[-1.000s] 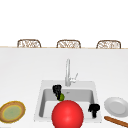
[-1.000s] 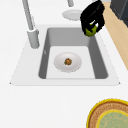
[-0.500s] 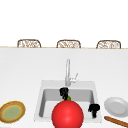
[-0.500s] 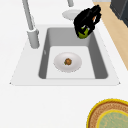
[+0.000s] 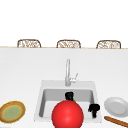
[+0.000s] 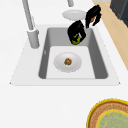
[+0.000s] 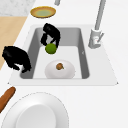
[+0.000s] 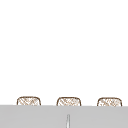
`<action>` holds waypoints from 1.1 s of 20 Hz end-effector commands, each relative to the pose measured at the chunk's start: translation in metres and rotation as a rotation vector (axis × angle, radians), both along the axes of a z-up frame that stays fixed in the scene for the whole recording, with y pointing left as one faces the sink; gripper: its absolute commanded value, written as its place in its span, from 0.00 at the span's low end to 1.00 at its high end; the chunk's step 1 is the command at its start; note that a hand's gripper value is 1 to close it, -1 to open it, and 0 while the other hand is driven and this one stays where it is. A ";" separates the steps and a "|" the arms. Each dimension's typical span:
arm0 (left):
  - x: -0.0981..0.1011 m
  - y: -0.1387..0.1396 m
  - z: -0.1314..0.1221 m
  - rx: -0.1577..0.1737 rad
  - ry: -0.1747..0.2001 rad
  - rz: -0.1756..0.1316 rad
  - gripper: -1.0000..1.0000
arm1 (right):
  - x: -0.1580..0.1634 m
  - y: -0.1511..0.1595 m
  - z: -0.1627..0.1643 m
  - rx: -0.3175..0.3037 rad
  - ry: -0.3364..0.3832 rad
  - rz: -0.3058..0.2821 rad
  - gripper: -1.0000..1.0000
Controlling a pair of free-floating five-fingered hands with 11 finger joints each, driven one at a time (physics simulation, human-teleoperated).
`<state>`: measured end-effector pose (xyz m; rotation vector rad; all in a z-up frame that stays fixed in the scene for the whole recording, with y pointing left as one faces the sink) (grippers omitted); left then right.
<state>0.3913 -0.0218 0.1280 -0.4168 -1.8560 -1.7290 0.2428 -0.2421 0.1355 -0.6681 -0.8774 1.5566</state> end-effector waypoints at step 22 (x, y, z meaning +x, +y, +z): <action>0.060 -0.039 -0.208 -0.017 -0.008 -0.069 1.00 | 0.000 0.000 0.000 0.000 0.000 0.000 0.50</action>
